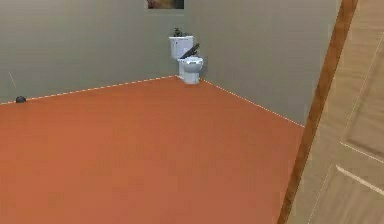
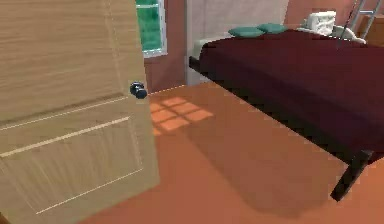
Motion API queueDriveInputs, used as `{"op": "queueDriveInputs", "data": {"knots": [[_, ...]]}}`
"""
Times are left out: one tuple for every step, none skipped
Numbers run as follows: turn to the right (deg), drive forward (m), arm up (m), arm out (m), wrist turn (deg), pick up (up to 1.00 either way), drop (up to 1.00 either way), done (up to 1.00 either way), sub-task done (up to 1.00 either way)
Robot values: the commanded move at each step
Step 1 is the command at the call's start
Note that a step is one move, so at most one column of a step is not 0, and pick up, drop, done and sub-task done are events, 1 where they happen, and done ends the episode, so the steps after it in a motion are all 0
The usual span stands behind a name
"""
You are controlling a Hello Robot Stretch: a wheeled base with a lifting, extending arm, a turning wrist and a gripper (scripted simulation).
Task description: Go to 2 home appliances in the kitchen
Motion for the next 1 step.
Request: {"op": "queueDriveInputs", "data": {"knots": [[-45.0, 0.00, 0.00, 0.00, 0.0, 0.00, 0.00, 0.00, 0.00]]}}
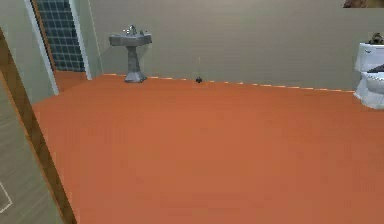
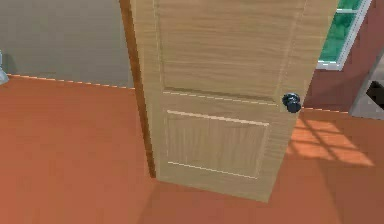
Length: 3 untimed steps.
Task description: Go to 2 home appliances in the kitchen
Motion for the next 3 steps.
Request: {"op": "queueDriveInputs", "data": {"knots": [[-9.0, 0.00, 0.00, 0.00, 0.0, 0.00, 0.00, 0.00, 0.00], [0.0, 1.00, 0.00, 0.00, 0.0, 0.00, 0.00, 0.00, 0.00], [-9.0, 0.00, 0.00, 0.00, 0.0, 0.00, 0.00, 0.00, 0.00]]}}
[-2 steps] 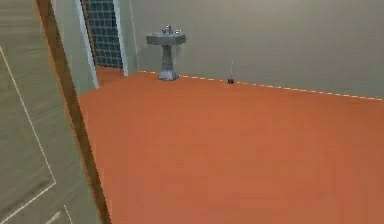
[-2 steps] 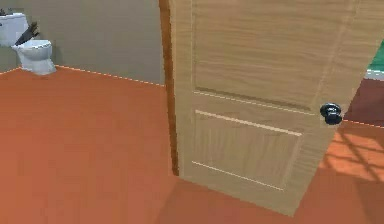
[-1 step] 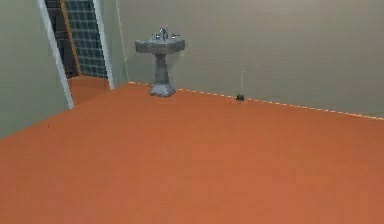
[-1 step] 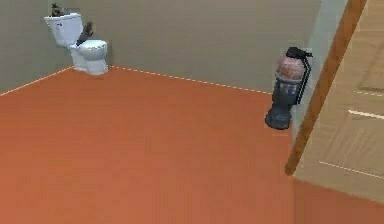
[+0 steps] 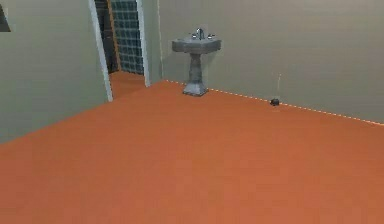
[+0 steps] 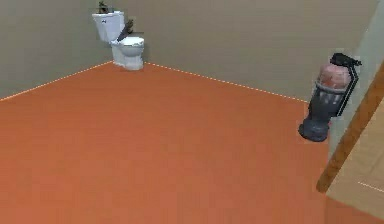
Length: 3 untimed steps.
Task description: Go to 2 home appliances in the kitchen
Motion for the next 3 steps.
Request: {"op": "queueDriveInputs", "data": {"knots": [[0.0, 0.10, 0.00, 0.00, 0.0, 0.00, 0.00, 0.00, 0.00], [-12.0, 0.00, 0.00, 0.00, 0.0, 0.00, 0.00, 0.00, 0.00], [0.0, 1.00, 0.00, 0.00, 0.0, 0.00, 0.00, 0.00, 0.00]]}}
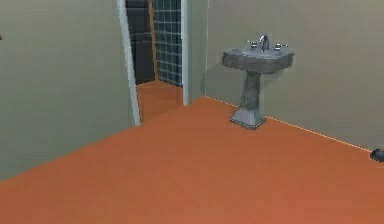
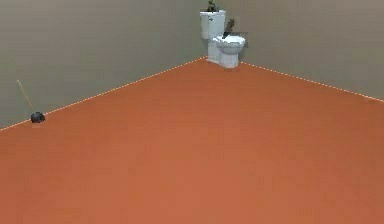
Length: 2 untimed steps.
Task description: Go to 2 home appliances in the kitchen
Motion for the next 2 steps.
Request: {"op": "queueDriveInputs", "data": {"knots": [[0.0, 1.00, 0.00, 0.00, 0.0, 0.00, 0.00, 0.00, 0.00], [-3.0, 0.00, 0.00, 0.00, 0.0, 0.00, 0.00, 0.00, 0.00]]}}
